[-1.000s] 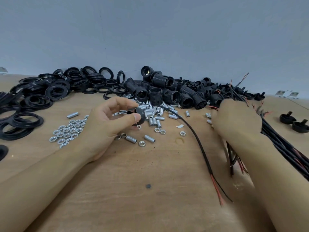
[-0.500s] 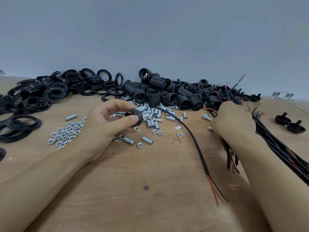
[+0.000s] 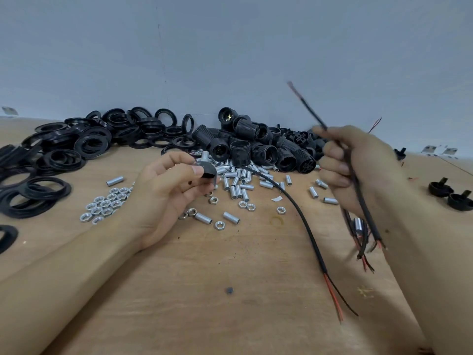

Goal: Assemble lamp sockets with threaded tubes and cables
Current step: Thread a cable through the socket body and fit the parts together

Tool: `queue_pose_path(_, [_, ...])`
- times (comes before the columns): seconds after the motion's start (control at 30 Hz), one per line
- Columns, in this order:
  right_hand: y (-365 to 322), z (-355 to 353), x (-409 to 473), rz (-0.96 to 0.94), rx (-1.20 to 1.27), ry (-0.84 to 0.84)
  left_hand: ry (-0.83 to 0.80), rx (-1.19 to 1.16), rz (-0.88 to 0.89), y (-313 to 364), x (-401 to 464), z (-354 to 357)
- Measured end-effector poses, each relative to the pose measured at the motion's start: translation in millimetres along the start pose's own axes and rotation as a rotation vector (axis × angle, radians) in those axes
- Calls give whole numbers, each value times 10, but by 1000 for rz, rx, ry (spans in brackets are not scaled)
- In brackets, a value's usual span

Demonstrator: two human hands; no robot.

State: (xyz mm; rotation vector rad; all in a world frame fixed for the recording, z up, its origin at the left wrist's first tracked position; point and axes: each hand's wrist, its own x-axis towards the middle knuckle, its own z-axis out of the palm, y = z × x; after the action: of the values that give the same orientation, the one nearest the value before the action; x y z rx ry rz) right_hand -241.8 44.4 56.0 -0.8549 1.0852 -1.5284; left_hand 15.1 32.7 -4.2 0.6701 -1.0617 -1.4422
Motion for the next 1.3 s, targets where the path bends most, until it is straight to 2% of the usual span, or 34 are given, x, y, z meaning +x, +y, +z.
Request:
queue_pose_path(0.17, [295,223,-91,1,-140,-46,-104,-57,-110,22,-6,-20])
queue_pose_path(0.33, [314,262,-99,-110,-195,69,-254,-32,-221,21,-13,-38])
queue_pose_path(0.6, [274,297,-145,-362,99,143,-347,3,-251,-22,-27,-27])
queue_pose_path(0.87, [289,319,-190,-593,50,170,-306,-88,-320,15,-72,-14])
queue_pose_path(1.07, [263,313,-213,-649,77,208,-326,-81,-322,10,-73,-14])
queue_pose_path(1.3, [264,410,-365,-827,2,135,-288,-78,-333,30,-78,11])
